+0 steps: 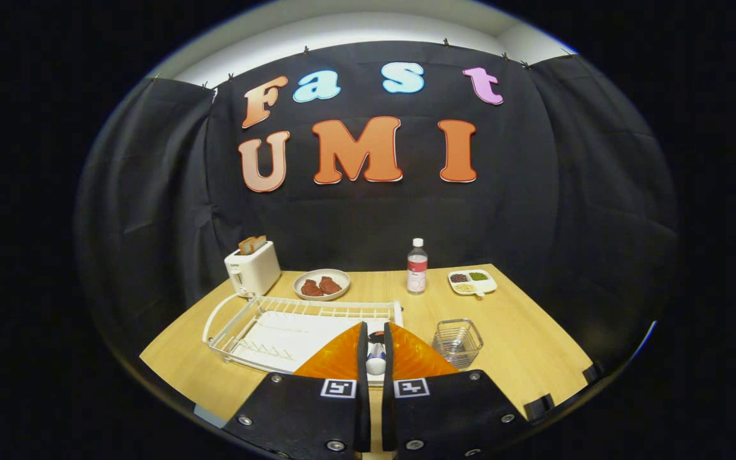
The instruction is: Take the plate from the dish rack, then take the spoon from the basket and place it into the plate.
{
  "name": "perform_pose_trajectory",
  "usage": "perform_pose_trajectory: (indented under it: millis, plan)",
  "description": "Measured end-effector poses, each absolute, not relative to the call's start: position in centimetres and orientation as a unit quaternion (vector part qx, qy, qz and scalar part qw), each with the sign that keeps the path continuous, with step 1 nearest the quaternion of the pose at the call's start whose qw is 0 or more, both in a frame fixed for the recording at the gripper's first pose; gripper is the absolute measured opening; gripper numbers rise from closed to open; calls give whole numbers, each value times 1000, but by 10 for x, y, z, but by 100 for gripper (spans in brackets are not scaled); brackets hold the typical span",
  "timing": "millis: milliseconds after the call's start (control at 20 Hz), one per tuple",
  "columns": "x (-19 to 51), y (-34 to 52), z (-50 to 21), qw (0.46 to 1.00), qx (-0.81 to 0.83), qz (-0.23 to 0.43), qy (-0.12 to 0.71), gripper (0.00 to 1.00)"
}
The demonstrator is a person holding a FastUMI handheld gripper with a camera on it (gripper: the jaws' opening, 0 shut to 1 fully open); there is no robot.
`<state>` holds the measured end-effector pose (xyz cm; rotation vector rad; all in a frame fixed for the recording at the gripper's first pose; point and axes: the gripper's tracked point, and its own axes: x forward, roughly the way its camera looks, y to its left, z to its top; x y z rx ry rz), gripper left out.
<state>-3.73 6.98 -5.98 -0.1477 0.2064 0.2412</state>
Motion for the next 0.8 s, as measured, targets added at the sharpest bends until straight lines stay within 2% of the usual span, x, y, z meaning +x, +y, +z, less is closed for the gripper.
perform_pose_trajectory:
  millis: [350, 800]
  plan:
    - [-85, 122, -90, 977, -73, 163, 119, 7]
    - [-114, 146, -136, 963, -85, 207, 151, 7]
